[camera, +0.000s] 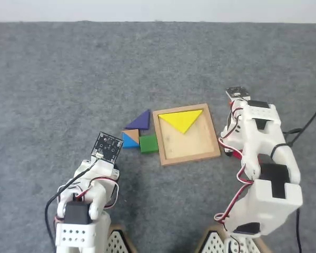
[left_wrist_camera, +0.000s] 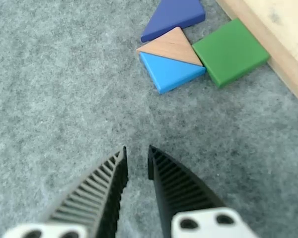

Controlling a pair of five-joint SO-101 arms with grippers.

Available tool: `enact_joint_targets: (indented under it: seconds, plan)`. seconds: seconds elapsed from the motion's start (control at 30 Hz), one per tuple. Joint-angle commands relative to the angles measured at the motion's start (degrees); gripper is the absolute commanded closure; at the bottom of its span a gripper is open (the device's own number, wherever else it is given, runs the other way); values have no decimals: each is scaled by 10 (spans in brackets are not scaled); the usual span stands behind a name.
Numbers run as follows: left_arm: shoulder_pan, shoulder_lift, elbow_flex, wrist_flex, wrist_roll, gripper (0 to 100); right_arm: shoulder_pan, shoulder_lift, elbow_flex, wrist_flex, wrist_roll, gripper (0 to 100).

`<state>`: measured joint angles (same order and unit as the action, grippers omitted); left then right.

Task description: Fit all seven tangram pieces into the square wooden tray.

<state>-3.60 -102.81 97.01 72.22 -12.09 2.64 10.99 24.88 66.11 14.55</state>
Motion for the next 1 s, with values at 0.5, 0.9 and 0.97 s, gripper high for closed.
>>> enact_joint_targets:
  seconds: [0.5, 0.9, 0.97]
  plan:
    - [3, -13, -6, 4, 3, 935, -9, -46, -85, 67, 9, 736]
    - [3, -13, -6, 4, 3, 935, -91, -102, -95, 95, 4, 731]
    - [3, -13, -6, 4, 3, 935, -64, -98, -94, 107, 8, 731]
